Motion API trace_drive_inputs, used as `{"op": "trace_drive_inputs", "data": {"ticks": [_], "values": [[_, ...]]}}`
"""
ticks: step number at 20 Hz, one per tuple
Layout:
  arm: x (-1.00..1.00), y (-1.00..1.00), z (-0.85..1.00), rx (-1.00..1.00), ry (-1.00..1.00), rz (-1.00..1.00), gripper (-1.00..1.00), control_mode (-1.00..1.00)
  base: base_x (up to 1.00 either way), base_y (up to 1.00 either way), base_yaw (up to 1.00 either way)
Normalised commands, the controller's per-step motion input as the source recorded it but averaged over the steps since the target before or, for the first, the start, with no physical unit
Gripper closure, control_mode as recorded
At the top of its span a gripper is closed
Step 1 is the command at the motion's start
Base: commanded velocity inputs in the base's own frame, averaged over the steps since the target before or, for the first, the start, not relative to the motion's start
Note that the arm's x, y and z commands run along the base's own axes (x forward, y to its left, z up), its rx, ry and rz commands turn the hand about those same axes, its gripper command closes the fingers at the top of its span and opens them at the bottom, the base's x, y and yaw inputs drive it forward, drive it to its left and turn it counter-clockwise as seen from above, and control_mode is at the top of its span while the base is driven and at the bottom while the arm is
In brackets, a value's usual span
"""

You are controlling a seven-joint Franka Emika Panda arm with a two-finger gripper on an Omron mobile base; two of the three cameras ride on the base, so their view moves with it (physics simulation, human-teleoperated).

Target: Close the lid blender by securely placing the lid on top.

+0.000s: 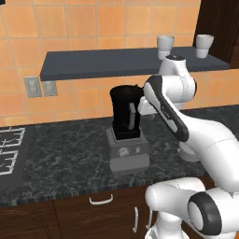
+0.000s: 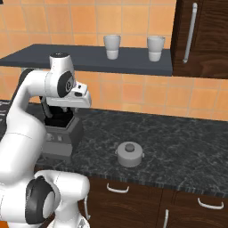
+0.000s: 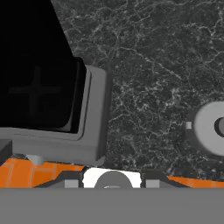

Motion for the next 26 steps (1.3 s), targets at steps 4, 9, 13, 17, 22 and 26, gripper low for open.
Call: {"op": "trace_drive_inputs", "data": {"ticks": [4, 9, 13, 17, 22, 26], "values": [[-0.39, -0.06, -0.01, 0.01, -0.08, -0.02, -1.0, -1.0, 0.0, 0.0, 0.0], [-0.59, -0.83, -0.21, 0.13, 0.0, -0.21, -1.0, -1.0, 0.0, 0.0, 0.0], [-0.06, -1.0, -0.37, 0.11, 0.2, -0.26, -1.0, -1.0, 0.0, 0.0, 0.0], [0.19, -0.95, -0.43, 0.03, 0.3, -0.25, -1.0, -1.0, 0.0, 0.0, 0.0], [0.37, -0.56, -0.26, 0.01, 0.2, -0.15, -1.0, -1.0, 0.0, 0.0, 0.0], [0.37, -0.21, -0.36, 0.0, 0.11, -0.12, -1.0, -1.0, 0.0, 0.0, 0.0]]}}
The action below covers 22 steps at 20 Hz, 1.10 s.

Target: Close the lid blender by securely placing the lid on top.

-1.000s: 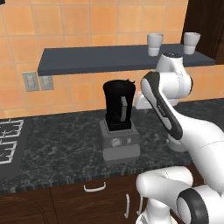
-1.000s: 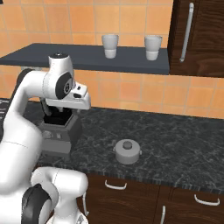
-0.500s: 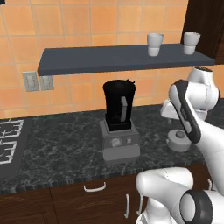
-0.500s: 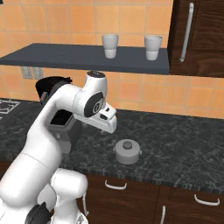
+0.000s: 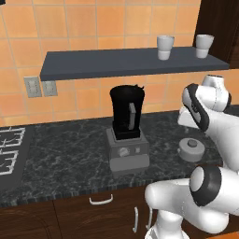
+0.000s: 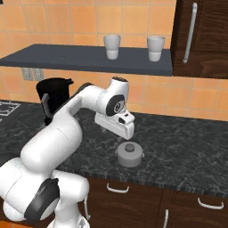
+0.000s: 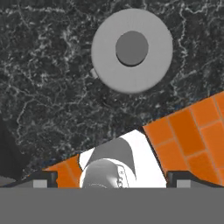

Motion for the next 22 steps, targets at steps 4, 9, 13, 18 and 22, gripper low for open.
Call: {"op": "trace_drive_inputs", "data": {"ticks": [4, 9, 13, 18, 22], "values": [[0.49, -0.32, -0.43, 0.0, 0.13, -0.02, -1.0, -1.0, 0.0, 0.0, 0.0], [0.26, -0.21, -0.27, 0.0, 0.11, -0.02, -1.0, -1.0, 0.0, 0.0, 0.0], [0.11, -0.08, -0.26, 0.0, 0.06, 0.0, -1.0, -1.0, 0.0, 0.0, 0.0], [0.07, -0.01, -0.4, 0.0, 0.04, 0.0, -1.0, -1.0, 0.0, 0.0, 0.0], [0.01, -0.04, -0.41, 0.0, -0.01, 0.0, -1.0, -1.0, 0.0, 0.0, 0.0]]}}
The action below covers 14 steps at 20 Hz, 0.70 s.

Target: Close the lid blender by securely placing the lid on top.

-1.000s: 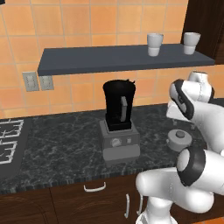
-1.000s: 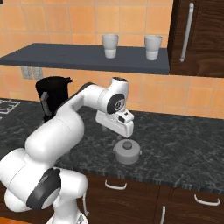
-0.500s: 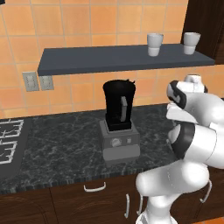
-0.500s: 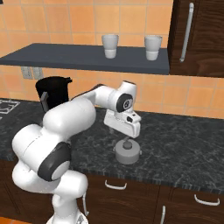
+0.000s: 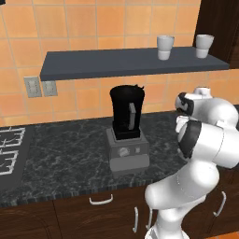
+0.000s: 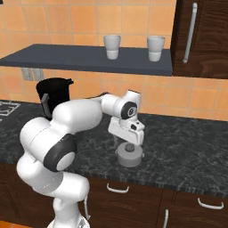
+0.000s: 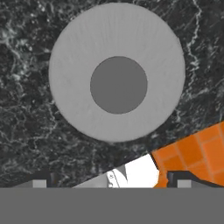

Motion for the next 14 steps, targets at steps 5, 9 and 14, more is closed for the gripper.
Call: {"op": "trace_drive_inputs", "data": {"ticks": [5, 9, 14], "values": [[0.06, -0.12, -0.23, 0.0, -0.02, 0.0, -1.0, -1.0, 0.0, 0.0, 0.0], [0.17, -0.11, -0.2, 0.0, 0.0, 0.0, -1.0, -1.0, 0.0, 0.0, 0.0], [0.16, -0.11, -0.2, 0.0, -0.03, 0.0, -1.0, -1.0, 0.0, 0.0, 0.0]]}}
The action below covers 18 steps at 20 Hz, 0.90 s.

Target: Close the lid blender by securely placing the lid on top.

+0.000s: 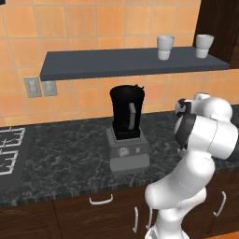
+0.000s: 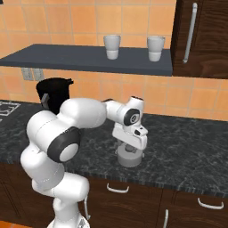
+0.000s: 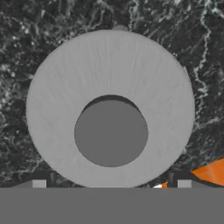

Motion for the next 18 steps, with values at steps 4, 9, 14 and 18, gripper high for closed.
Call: {"op": "trace_drive_inputs", "data": {"ticks": [4, 9, 14, 18], "values": [[0.14, -0.07, -0.19, 0.0, -0.08, 0.0, -1.0, -1.0, 0.0, 0.0, 0.0], [0.17, -0.03, -0.18, 0.0, -0.07, 0.0, -1.0, -1.0, 0.0, 0.0, 0.0], [0.02, 0.0, -0.23, 0.0, -0.07, 0.0, -1.0, -1.0, 0.0, 0.0, 0.0], [-0.14, 0.09, -0.51, -0.03, -0.01, 0.0, 1.0, -1.0, 0.0, 0.0, 0.0]]}}
